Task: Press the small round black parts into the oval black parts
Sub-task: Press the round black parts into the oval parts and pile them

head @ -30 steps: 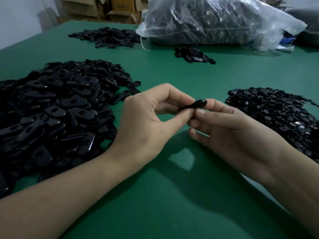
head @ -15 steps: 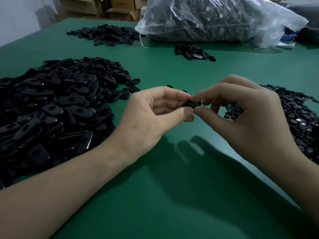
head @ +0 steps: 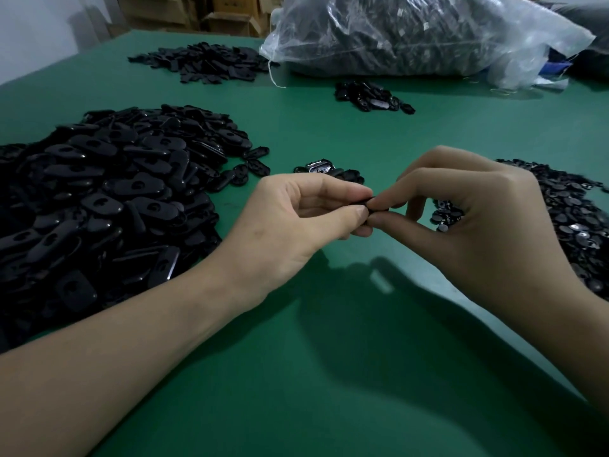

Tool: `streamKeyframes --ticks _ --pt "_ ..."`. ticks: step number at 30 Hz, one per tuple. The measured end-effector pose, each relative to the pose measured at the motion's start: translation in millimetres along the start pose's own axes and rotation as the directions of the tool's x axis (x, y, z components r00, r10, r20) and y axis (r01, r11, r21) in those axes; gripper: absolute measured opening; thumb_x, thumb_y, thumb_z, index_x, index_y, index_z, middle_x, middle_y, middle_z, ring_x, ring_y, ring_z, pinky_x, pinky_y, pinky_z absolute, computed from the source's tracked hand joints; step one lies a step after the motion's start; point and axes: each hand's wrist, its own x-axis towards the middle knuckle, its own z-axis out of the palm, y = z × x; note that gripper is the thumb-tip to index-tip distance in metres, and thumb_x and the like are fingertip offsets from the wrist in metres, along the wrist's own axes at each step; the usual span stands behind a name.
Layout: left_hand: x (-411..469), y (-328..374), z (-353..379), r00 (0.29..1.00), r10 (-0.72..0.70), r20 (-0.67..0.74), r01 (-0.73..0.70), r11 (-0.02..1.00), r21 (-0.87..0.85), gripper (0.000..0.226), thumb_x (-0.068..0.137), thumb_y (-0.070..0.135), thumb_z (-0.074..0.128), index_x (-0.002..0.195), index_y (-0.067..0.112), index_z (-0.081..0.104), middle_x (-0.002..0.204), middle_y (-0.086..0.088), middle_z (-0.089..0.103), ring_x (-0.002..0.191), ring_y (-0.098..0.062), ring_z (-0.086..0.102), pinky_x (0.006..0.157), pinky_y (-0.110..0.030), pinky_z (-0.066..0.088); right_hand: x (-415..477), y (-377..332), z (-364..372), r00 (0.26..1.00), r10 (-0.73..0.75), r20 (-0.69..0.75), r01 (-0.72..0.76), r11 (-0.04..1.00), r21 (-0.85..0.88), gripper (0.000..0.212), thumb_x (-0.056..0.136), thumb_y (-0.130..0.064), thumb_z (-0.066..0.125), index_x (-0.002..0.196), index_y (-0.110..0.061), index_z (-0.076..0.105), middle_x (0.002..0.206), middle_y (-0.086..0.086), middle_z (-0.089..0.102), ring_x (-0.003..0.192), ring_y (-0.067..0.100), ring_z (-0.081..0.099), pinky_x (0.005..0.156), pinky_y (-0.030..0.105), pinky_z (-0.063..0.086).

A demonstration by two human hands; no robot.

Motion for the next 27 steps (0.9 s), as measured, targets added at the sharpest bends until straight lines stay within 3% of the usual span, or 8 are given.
streamKeyframes --ticks 7,16,24,27 --pt "0.5 -0.5 -1.0 1.0 -0.014 -0.011 0.015 0.999 0.039 0.023 0.099 -0.002 0.061 0.106 0.012 0.077 0.092 -0.004 0.081 0.086 -0.018 0.079 0.08 -0.026 0.061 0.2 1.3 1.0 0.997 0.079 0.011 -0.08 0.996 0.037 0.006 0.085 -0.024 0.081 0.09 -0.025 0.078 0.085 -0.011 0.067 0.075 0.009 0.065 0.072 0.019 0.048" --pt "0.6 -1.6 -2.6 1.0 -0.003 0.005 0.003 0.994 0.113 0.024 0.099 -0.002 0.062 0.108 0.013 0.078 0.092 0.0 0.081 0.085 -0.015 0.078 0.078 -0.021 0.058 -0.5 2.4 1.0 0.996 0.085 0.039 -0.086 0.996 0.018 0.007 0.085 -0.023 0.081 0.09 -0.027 0.078 0.085 -0.009 0.068 0.076 0.008 0.065 0.072 0.026 0.049" --pt "0.0 -2.5 -2.3 1.0 -0.01 0.03 0.005 0.985 0.17 0.025 0.099 -0.003 0.061 0.11 0.012 0.078 0.095 0.0 0.081 0.084 -0.015 0.079 0.081 -0.024 0.06 0.1 2.1 -0.2 0.995 0.045 0.095 -0.042 0.999 -0.03 0.004 0.086 -0.028 0.077 0.09 -0.029 0.079 0.084 -0.011 0.066 0.073 0.009 0.064 0.077 0.046 0.051" --pt "-0.1 -2.5 -1.8 1.0 -0.006 0.029 0.001 0.981 0.192 0.026 0.1 -0.003 0.06 0.116 0.012 0.075 0.096 -0.002 0.081 0.083 -0.016 0.079 0.082 -0.024 0.06 1.3 2.1 -1.6 0.992 0.008 0.126 -0.002 0.999 -0.05 0.002 0.087 -0.027 0.077 0.089 -0.027 0.079 0.084 -0.011 0.067 0.071 0.011 0.064 0.077 0.041 0.05"
